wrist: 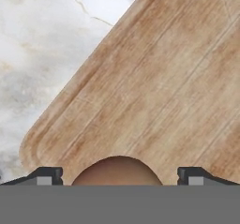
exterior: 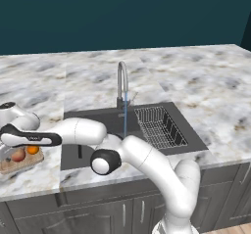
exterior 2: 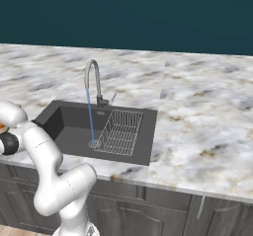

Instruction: Pick the tangerine, peach from the sink and place them on the cutting board to airdry. Then turn off the sink faucet.

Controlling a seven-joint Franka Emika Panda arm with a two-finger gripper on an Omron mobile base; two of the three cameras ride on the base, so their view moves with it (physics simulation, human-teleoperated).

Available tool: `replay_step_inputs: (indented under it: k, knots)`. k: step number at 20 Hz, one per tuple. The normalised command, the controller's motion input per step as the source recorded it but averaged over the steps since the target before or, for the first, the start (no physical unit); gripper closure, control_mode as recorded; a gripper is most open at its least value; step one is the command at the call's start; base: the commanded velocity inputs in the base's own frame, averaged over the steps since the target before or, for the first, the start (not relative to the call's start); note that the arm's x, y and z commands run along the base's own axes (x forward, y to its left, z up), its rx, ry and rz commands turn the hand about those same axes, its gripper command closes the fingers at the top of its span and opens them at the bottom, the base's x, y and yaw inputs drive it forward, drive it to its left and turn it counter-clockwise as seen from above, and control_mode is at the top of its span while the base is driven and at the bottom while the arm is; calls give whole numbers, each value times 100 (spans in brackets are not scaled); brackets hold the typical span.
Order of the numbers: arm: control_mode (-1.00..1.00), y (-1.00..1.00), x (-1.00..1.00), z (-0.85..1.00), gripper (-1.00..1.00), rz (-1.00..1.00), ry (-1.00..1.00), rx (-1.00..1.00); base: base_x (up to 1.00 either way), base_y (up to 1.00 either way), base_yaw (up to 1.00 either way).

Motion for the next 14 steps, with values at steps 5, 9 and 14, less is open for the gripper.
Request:
replay_step_inputs:
  k: [5,9,14]
  knots:
    - [-100,0,0,9,-100,2,-4,0,0,0,0]
    - [-100,0,0,22,-100,2,0,0,0,0,0]
    - [-100,-3,0,19,-100,2,-1,0,0,0,0]
